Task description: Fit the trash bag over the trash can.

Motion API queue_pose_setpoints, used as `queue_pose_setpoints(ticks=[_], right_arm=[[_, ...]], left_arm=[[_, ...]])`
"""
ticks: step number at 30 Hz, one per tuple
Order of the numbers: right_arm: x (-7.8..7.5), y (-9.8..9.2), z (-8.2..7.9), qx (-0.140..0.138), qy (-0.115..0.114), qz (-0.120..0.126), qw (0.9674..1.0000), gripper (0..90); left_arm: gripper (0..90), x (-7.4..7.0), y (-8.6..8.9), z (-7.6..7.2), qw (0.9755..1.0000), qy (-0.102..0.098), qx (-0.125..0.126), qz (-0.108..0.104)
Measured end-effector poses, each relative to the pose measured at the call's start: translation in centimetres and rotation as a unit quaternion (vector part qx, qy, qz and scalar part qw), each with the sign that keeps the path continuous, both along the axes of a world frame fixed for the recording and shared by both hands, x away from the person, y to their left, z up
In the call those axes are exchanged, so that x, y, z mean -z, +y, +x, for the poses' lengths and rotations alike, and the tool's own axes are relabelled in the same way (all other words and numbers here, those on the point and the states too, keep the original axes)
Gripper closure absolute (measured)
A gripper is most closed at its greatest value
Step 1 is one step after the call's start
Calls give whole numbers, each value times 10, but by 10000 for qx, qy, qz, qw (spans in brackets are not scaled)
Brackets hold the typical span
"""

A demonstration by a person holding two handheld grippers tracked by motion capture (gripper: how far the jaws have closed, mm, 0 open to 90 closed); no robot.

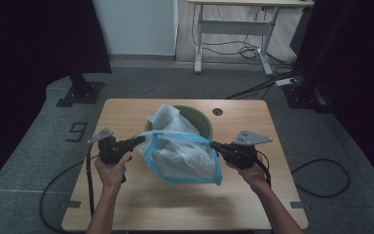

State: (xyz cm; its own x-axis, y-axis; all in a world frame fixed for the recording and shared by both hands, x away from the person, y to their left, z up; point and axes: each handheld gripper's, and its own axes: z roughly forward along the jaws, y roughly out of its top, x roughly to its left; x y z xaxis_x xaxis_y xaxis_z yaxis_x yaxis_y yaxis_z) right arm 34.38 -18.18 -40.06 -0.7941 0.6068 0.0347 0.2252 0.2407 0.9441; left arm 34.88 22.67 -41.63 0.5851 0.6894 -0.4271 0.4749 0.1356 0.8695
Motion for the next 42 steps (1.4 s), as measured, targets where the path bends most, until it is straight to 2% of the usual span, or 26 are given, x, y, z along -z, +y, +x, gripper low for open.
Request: queue_pose_setpoints(ticks=[4,6,9,12,14,20,24,27,31,33,38,42], right_arm=[[-8,-12,-10,13,-28,141,9999,888],[-12,-17,-18,22,-123,115,9999,889],[-18,-25,-28,-2,-234,239,9994,888],[-22,-30,-33,-3,-321,286,9991,888],[-24,-32,-30,104,-382,258,9989,888],[-23,-29,11,572,-284,220,9977,887],[-26,-17,39,796,-400,-36,9960,887],[-29,-10,57,884,-486,-108,9948,887],[-29,-3,80,947,-480,-165,9942,885],[-29,1,90,964,-487,-183,9940,884],[-21,11,114,988,-471,-191,9938,884],[-12,17,127,962,-404,-221,9943,885]], left_arm=[[889,-1,-3,-3,10000,-54,74,-31],[888,-2,-5,-3,9999,-50,150,-64],[881,-4,-9,-2,9997,-76,223,-75],[877,-8,-13,-4,9995,-110,298,-23],[876,-11,-14,-3,9994,-120,319,-12],[877,-21,-12,8,9995,-114,262,102],[880,-26,-9,19,9996,-67,245,127],[881,-28,-6,28,9996,-22,269,105],[884,-26,-2,41,9996,110,249,-33],[888,-25,0,47,9996,153,223,-33],[895,-20,7,61,9997,238,95,-21],[896,-16,9,68,9996,281,10,30]])
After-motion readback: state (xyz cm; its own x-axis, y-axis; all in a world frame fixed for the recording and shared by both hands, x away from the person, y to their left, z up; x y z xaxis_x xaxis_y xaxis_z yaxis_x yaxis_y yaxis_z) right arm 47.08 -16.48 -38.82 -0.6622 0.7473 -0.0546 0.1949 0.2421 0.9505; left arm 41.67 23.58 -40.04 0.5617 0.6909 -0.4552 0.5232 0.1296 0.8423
